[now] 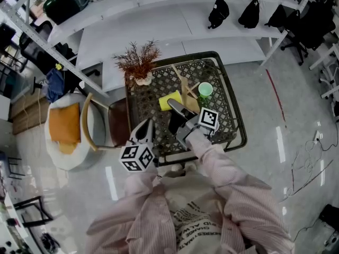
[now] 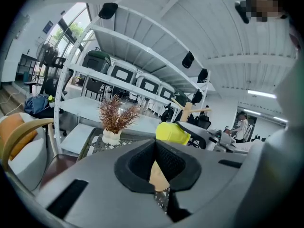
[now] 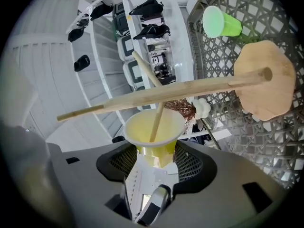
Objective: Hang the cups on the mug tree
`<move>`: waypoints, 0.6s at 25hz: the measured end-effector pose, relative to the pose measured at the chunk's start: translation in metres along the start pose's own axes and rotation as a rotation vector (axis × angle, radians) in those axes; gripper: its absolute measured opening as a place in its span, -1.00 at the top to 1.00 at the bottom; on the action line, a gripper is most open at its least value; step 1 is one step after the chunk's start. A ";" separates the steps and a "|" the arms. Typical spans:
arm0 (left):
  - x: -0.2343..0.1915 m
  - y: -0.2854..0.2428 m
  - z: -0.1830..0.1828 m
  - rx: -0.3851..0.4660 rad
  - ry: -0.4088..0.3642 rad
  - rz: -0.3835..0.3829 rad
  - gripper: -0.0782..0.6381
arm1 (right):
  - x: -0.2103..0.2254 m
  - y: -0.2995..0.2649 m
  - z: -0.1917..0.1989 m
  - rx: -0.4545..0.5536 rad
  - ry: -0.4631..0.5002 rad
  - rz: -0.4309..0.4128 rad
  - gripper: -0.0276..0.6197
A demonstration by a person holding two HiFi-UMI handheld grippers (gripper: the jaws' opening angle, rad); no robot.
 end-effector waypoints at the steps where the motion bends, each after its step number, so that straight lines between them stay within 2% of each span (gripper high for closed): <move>1: 0.001 -0.001 0.000 -0.001 -0.001 0.002 0.79 | 0.000 0.000 -0.001 0.004 -0.011 -0.005 0.18; 7: 0.004 -0.005 -0.001 -0.006 -0.010 0.008 0.79 | 0.000 0.001 -0.008 0.037 -0.094 -0.042 0.18; 15: 0.005 -0.007 0.001 -0.009 -0.015 0.012 0.79 | 0.004 0.002 -0.010 0.054 -0.134 -0.039 0.18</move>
Point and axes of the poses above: the fingertips, and each gripper's own axes: y backward along the fingers, x to its right, z out of its underside, the point moved 2 cm from there along y, backward along the fingers
